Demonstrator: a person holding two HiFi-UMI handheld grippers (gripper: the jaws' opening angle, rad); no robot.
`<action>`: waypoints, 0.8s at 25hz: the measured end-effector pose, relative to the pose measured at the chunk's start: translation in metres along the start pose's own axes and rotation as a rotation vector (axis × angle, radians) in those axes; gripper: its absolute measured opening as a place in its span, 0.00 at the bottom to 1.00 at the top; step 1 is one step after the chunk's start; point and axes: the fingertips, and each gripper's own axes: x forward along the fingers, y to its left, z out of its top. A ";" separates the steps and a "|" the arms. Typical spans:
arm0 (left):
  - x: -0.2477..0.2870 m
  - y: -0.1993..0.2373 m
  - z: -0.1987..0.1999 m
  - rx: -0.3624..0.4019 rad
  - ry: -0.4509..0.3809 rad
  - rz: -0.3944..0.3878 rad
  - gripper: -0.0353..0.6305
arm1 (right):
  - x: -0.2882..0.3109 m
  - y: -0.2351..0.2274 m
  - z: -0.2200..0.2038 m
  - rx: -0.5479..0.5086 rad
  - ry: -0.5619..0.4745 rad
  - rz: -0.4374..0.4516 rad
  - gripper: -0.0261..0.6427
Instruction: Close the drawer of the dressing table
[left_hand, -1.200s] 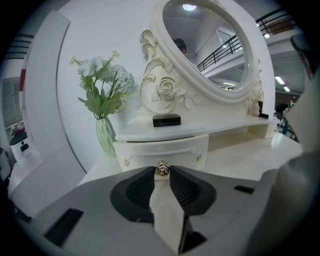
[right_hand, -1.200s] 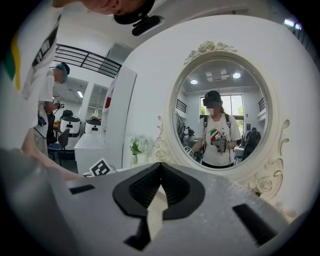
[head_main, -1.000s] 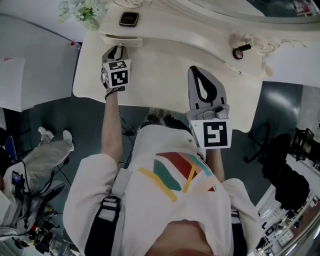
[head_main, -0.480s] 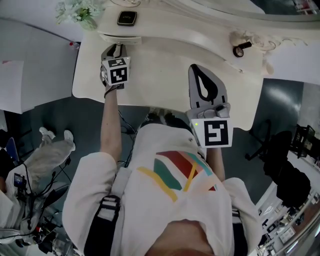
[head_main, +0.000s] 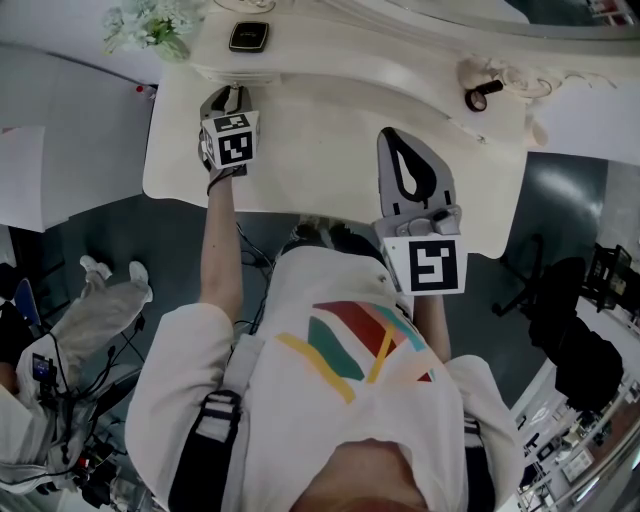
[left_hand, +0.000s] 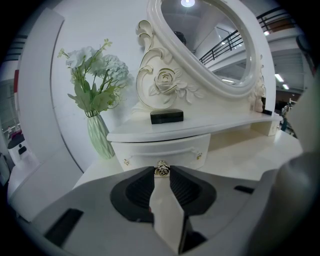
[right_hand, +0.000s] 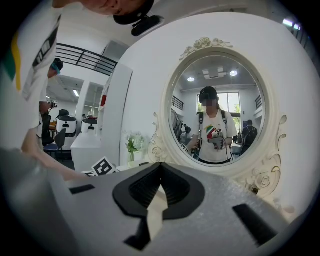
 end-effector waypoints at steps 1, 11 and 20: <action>0.001 0.000 0.000 0.001 0.001 0.001 0.19 | 0.000 0.000 0.000 0.000 0.001 0.000 0.04; 0.012 0.001 0.009 0.001 -0.003 0.001 0.19 | 0.004 -0.005 -0.002 0.001 0.004 -0.004 0.04; 0.019 0.000 0.012 0.000 -0.008 0.001 0.19 | 0.007 -0.011 -0.006 0.013 0.018 -0.016 0.04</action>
